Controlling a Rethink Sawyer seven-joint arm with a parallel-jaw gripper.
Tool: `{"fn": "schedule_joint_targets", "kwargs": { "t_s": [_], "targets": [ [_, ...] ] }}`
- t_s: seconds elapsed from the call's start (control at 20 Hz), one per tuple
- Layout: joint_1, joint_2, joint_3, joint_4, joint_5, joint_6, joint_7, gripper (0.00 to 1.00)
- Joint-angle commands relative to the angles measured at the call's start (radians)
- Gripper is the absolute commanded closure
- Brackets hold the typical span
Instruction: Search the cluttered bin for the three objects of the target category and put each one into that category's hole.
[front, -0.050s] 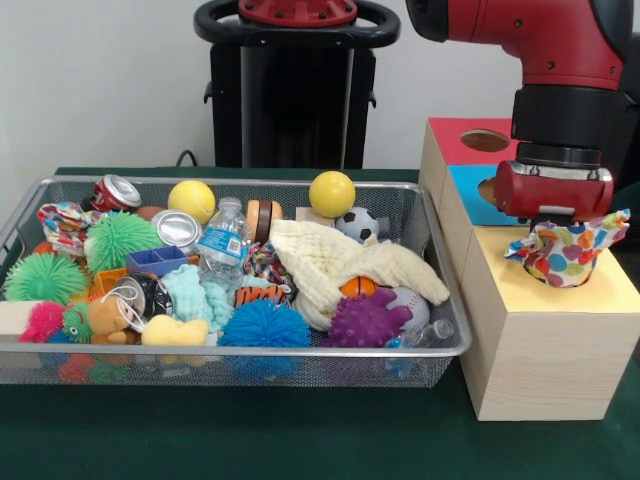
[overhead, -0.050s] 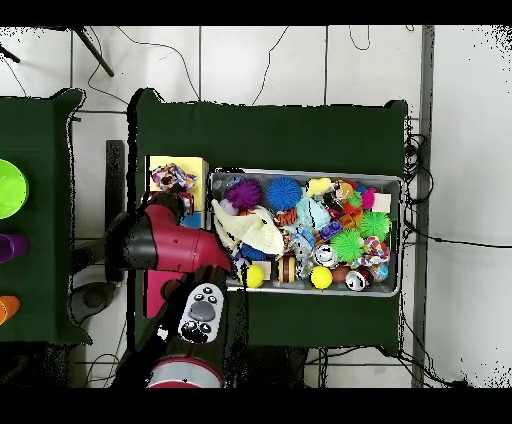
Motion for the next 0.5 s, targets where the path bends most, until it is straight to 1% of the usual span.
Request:
{"fn": "schedule_joint_targets", "kwargs": {
  "t_s": [0.05,0.2,0.5],
  "targets": [
    [-0.007,0.057,-0.001,0.044,0.022,0.152,0.201,1.0],
    [0.019,0.057,-0.041,0.026,0.039,0.248,0.215,1.0],
    [0.063,0.062,-0.1,-0.015,0.054,0.375,0.244,1.0]
  ]
}}
